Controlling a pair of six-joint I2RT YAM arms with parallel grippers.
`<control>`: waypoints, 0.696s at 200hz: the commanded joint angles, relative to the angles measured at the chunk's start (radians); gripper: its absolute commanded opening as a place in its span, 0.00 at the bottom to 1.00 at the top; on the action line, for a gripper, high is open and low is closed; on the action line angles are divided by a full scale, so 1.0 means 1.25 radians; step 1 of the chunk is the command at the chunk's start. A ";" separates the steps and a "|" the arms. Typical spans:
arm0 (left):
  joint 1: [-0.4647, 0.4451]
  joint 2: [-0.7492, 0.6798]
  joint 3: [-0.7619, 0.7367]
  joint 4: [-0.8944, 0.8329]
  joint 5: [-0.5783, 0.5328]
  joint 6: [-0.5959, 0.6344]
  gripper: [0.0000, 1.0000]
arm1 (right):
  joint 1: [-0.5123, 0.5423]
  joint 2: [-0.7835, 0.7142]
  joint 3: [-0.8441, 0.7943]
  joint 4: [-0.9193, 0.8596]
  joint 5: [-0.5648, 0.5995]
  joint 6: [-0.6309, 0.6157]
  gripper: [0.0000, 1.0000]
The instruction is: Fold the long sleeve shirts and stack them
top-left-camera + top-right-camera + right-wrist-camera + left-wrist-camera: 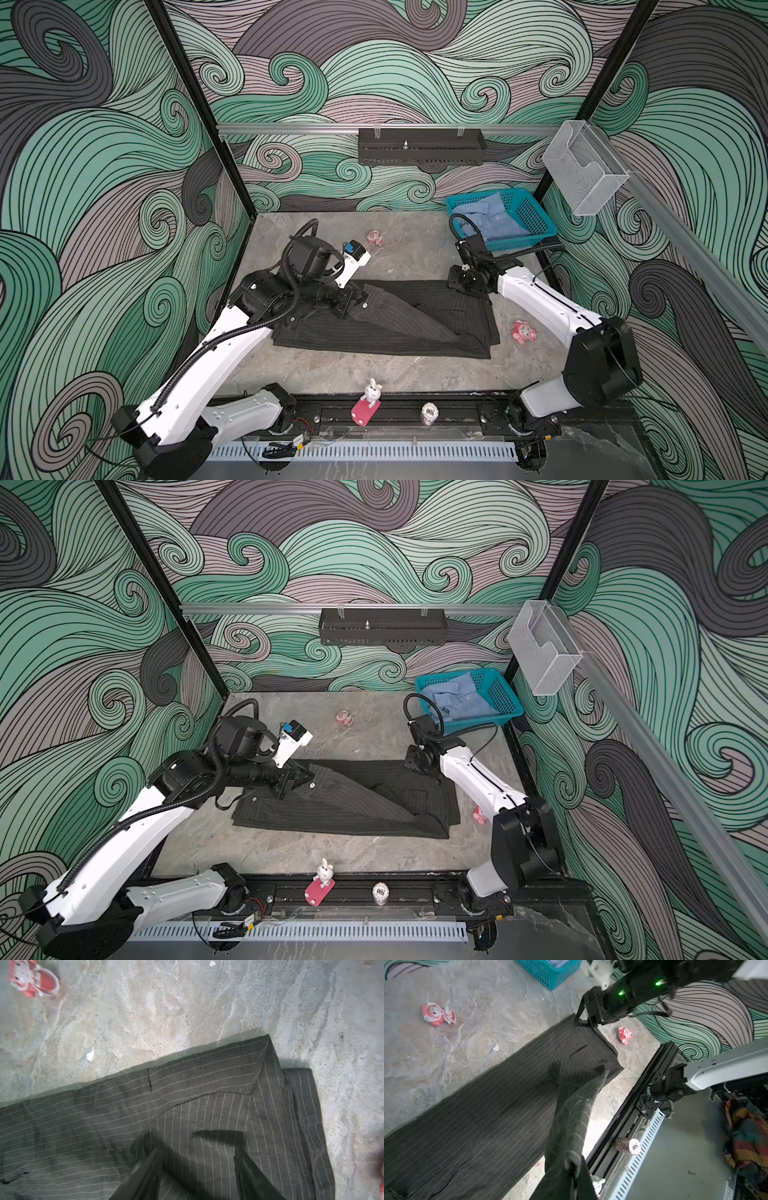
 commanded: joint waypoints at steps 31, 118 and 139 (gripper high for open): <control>-0.017 -0.109 -0.032 0.009 -0.016 0.068 0.00 | -0.005 0.090 0.024 0.010 -0.072 -0.002 0.47; -0.011 0.030 0.154 -0.114 -0.210 -0.053 0.00 | -0.027 0.175 0.044 0.021 0.029 -0.055 0.11; 0.009 0.002 0.147 -0.110 -0.228 -0.067 0.00 | -0.041 0.202 0.047 0.030 0.057 -0.057 0.06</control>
